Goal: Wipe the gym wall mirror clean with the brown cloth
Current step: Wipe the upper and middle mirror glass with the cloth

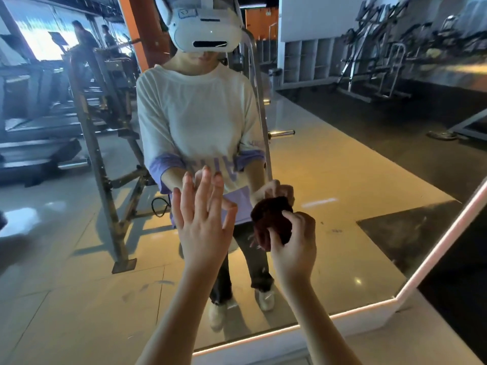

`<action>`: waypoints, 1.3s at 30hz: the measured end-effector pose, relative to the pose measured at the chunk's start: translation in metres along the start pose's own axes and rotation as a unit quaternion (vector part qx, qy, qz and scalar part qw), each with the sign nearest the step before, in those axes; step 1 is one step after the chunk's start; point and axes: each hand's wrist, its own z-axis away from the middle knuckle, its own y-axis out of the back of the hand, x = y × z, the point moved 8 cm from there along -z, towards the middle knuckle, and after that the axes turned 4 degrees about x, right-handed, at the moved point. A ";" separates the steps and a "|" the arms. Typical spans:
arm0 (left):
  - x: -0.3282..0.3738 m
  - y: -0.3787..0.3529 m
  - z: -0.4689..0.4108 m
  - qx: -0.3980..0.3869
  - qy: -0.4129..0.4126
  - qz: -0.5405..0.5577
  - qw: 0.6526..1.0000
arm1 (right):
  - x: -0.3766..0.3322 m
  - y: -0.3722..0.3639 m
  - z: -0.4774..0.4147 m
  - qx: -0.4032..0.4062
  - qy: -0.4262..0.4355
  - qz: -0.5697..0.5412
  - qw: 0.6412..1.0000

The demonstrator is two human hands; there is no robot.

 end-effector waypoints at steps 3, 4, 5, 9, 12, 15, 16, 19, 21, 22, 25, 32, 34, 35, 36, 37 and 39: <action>0.001 -0.001 0.000 -0.006 0.003 0.006 1.000 | 0.034 0.021 -0.006 0.058 -0.098 0.013 0.993; 0.001 -0.001 0.000 -0.009 0.006 0.007 1.000 | 0.040 0.023 -0.005 0.068 -0.121 0.022 0.990; 0.001 -0.001 0.000 -0.009 0.008 0.008 1.000 | 0.040 0.023 -0.002 0.066 -0.123 0.032 0.990; 0.003 0.000 -0.002 0.008 0.004 0.008 1.000 | 0.010 0.001 0.008 0.003 -0.017 0.034 0.999; 0.005 0.002 -0.002 0.009 0.008 0.016 1.000 | 0.007 0.007 -0.006 0.000 0.034 0.038 0.999; 0.007 0.005 -0.003 0.005 0.028 0.025 0.999 | 0.042 0.041 -0.032 0.082 -0.041 0.038 0.995; 0.009 0.006 -0.004 0.003 0.032 0.031 0.999 | 0.053 0.048 -0.037 0.102 -0.075 0.036 0.991; 0.031 0.003 -0.010 -0.009 -0.016 0.047 0.999 | 0.047 0.041 -0.032 0.085 -0.059 0.043 0.994; 0.049 -0.005 -0.015 -0.021 -0.042 0.057 0.997 | 0.034 0.031 -0.024 0.041 -0.010 0.042 0.998; 0.056 -0.009 -0.017 -0.027 -0.043 0.055 0.997 | 0.032 0.030 -0.025 0.027 0.002 0.038 0.999; 0.065 -0.016 -0.018 -0.030 -0.038 0.034 0.998 | 0.056 0.054 -0.051 0.074 -0.045 0.021 0.996; 0.067 -0.018 -0.015 -0.019 -0.022 0.023 0.999 | 0.049 0.063 -0.068 0.100 -0.037 0.031 0.994; 0.068 -0.019 -0.015 -0.013 -0.018 0.021 1.000 | 0.035 0.055 -0.067 0.060 0.016 0.030 0.998; 0.068 -0.018 -0.015 -0.010 -0.018 0.022 1.000 | 0.034 0.056 -0.073 0.056 0.029 0.030 0.998; 0.068 -0.018 -0.015 -0.009 -0.019 0.025 0.999 | 0.036 0.060 -0.082 0.067 0.027 0.027 0.997; 0.068 -0.018 -0.015 -0.011 -0.020 0.028 0.999 | 0.041 0.068 -0.092 0.088 0.008 0.018 0.996; 0.069 -0.018 -0.015 -0.019 -0.016 0.033 0.999 | 0.050 0.081 -0.109 0.133 -0.057 -0.007 0.989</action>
